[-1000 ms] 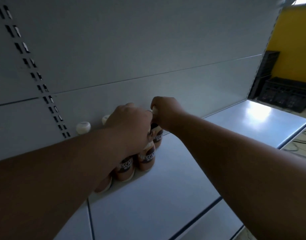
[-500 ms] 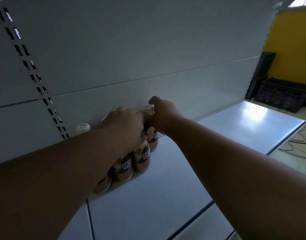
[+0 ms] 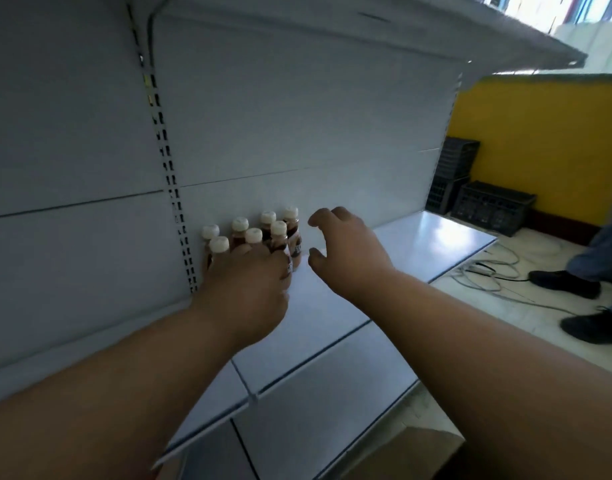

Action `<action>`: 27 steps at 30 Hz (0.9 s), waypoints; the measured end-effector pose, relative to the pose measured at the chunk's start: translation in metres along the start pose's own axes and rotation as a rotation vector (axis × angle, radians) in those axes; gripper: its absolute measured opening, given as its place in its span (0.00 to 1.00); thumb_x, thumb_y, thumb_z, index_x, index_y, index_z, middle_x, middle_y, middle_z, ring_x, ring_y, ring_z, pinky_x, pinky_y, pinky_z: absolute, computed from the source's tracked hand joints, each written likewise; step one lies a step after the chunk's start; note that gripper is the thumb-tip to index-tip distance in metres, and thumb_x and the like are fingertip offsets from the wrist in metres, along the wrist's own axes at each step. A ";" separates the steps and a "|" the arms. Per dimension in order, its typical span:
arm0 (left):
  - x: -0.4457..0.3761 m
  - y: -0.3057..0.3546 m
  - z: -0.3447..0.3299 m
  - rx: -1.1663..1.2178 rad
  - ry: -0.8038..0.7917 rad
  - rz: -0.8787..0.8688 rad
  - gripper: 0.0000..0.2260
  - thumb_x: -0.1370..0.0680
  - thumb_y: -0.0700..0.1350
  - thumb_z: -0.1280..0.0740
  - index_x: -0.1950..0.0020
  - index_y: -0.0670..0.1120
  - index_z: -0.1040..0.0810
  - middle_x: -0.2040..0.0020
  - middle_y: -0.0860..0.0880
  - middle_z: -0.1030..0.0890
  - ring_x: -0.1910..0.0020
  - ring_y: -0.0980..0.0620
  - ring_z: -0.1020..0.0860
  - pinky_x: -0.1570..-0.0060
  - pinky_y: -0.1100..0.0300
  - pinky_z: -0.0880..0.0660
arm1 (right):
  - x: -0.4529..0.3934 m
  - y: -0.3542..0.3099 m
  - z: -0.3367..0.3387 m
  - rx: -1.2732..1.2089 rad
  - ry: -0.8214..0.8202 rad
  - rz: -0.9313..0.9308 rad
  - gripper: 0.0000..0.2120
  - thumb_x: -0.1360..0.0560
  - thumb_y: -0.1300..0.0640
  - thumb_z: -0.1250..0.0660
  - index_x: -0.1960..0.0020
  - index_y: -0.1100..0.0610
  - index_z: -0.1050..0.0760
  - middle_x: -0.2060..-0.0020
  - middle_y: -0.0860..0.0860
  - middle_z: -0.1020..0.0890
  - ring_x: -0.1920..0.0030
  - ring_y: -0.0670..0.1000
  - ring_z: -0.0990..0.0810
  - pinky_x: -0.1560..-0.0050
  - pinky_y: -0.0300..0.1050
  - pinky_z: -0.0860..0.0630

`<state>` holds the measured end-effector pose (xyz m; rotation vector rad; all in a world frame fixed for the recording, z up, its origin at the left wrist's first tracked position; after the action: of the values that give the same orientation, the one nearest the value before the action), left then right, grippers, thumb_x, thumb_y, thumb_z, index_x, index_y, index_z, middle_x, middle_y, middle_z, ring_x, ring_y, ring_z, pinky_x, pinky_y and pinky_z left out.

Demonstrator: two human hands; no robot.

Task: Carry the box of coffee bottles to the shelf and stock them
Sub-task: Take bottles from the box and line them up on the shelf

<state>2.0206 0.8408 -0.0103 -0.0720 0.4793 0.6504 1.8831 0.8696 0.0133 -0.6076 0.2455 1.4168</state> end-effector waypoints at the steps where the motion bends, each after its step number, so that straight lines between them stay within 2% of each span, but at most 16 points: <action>1: 0.015 0.009 0.002 -0.011 -0.024 0.005 0.09 0.26 0.50 0.41 0.52 0.49 0.24 0.54 0.49 0.21 0.53 0.47 0.24 0.58 0.54 0.29 | 0.018 -0.008 0.012 0.012 0.012 -0.009 0.17 0.25 0.55 0.35 0.37 0.56 0.28 0.44 0.55 0.24 0.44 0.57 0.26 0.49 0.54 0.25; 5: 0.082 0.059 0.020 0.066 -0.013 0.013 0.14 0.27 0.55 0.32 0.44 0.51 0.24 0.48 0.51 0.21 0.48 0.49 0.26 0.52 0.51 0.25 | 0.107 -0.030 0.061 0.041 0.055 -0.070 0.18 0.26 0.54 0.34 0.37 0.54 0.29 0.45 0.54 0.24 0.45 0.56 0.26 0.49 0.54 0.25; 9: 0.140 0.123 0.034 0.157 -0.028 -0.060 0.14 0.26 0.55 0.32 0.44 0.51 0.25 0.49 0.51 0.22 0.50 0.50 0.27 0.55 0.54 0.28 | 0.193 -0.041 0.099 0.049 0.058 -0.160 0.19 0.27 0.53 0.33 0.37 0.54 0.29 0.44 0.53 0.24 0.44 0.55 0.26 0.49 0.52 0.25; 12: 0.172 0.163 0.012 0.241 -0.075 -0.086 0.14 0.26 0.55 0.32 0.43 0.53 0.25 0.49 0.53 0.23 0.50 0.52 0.27 0.54 0.57 0.29 | 0.246 -0.031 0.111 0.063 0.044 -0.223 0.19 0.27 0.52 0.33 0.37 0.52 0.29 0.44 0.51 0.25 0.46 0.52 0.26 0.50 0.48 0.25; 16: 0.202 0.213 -0.053 0.281 -0.241 -0.128 0.12 0.25 0.55 0.33 0.45 0.52 0.26 0.50 0.52 0.23 0.51 0.51 0.27 0.52 0.53 0.25 | 0.309 0.011 0.109 0.068 0.026 -0.341 0.20 0.27 0.52 0.33 0.36 0.52 0.28 0.43 0.51 0.24 0.45 0.52 0.25 0.49 0.50 0.25; 20: 0.226 0.279 -0.137 0.304 -0.401 -0.198 0.11 0.25 0.55 0.32 0.47 0.54 0.27 0.54 0.54 0.27 0.55 0.54 0.30 0.57 0.59 0.32 | 0.385 0.083 0.087 0.101 -0.009 -0.483 0.19 0.28 0.51 0.32 0.37 0.51 0.27 0.46 0.49 0.24 0.47 0.50 0.25 0.50 0.47 0.24; 24: 0.246 0.343 -0.230 0.327 -0.595 -0.219 0.13 0.25 0.54 0.32 0.42 0.54 0.27 0.50 0.53 0.25 0.52 0.53 0.28 0.53 0.56 0.25 | 0.457 0.164 0.059 0.111 -0.067 -0.629 0.18 0.27 0.50 0.32 0.38 0.50 0.27 0.48 0.47 0.25 0.48 0.48 0.25 0.52 0.44 0.27; 27: 0.250 0.381 -0.296 0.289 -0.745 -0.265 0.14 0.25 0.53 0.32 0.41 0.53 0.27 0.48 0.51 0.25 0.50 0.51 0.29 0.53 0.56 0.29 | 0.495 0.217 0.036 0.116 -0.118 -0.699 0.16 0.27 0.51 0.31 0.40 0.53 0.25 0.48 0.50 0.23 0.49 0.51 0.24 0.52 0.47 0.26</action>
<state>1.8455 1.2235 -0.3549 0.3665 -0.1610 0.3042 1.7452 1.3155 -0.2614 -0.4488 0.0109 0.7529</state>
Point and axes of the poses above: each hand's wrist, its own x-axis away from the middle knuckle, its own z-axis out of the back of the hand, y = z × x, the point moved 5 cm from there along -x, towards the middle knuckle
